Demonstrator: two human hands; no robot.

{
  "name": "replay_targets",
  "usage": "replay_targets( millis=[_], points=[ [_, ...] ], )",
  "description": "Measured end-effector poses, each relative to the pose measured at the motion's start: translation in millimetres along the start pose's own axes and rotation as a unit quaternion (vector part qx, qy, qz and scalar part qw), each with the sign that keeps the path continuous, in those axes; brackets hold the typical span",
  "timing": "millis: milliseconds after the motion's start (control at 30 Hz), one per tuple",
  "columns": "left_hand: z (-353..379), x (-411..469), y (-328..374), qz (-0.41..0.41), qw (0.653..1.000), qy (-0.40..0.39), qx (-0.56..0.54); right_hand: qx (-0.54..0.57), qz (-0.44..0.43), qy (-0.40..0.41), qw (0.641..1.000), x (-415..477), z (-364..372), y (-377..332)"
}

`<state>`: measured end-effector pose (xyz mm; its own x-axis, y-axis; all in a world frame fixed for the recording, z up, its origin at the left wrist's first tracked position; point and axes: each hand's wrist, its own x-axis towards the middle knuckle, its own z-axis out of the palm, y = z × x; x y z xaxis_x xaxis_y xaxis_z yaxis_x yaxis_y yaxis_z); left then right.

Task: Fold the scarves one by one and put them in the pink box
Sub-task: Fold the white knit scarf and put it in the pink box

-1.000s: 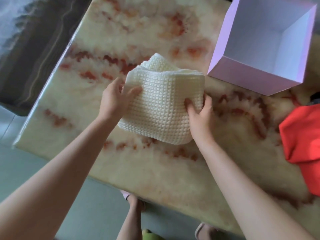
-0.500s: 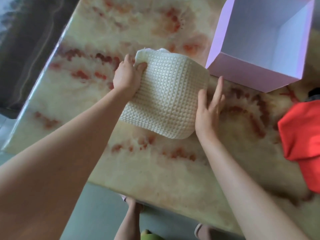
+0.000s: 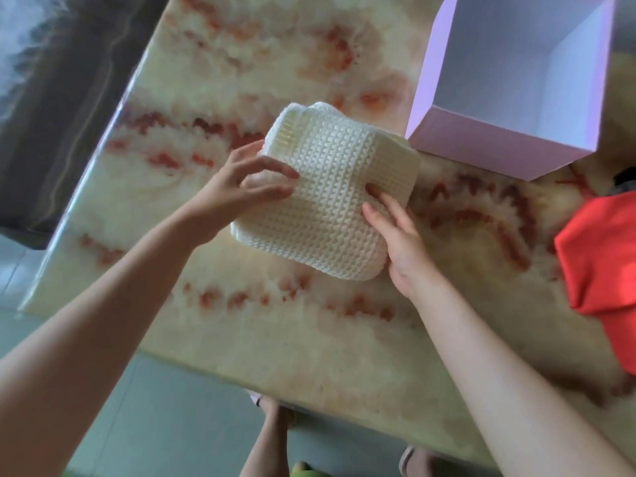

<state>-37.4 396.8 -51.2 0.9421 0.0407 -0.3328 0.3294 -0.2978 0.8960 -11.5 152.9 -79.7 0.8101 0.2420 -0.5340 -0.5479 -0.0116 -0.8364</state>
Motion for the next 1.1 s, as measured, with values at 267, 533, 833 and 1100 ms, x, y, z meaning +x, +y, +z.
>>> replay_targets(
  millis=[267,533,833,1100],
  points=[
    [-16,19,-16,-0.162,0.967,-0.162,-0.111,-0.030,0.027,-0.069,0.997,1,-14,-2],
    [-8,5,-16,-0.219,0.944,-0.184,-0.165,-0.130,0.074,-0.128,0.980,-4,-35,-22],
    [66,-53,-16,-0.207,0.950,-0.060,-0.228,-0.138,0.133,-0.152,0.970,-49,-74,-21],
    [122,-60,38,-0.188,0.950,-0.049,-0.245,-0.147,0.112,-0.146,0.972,-77,-135,-51]
  ],
)
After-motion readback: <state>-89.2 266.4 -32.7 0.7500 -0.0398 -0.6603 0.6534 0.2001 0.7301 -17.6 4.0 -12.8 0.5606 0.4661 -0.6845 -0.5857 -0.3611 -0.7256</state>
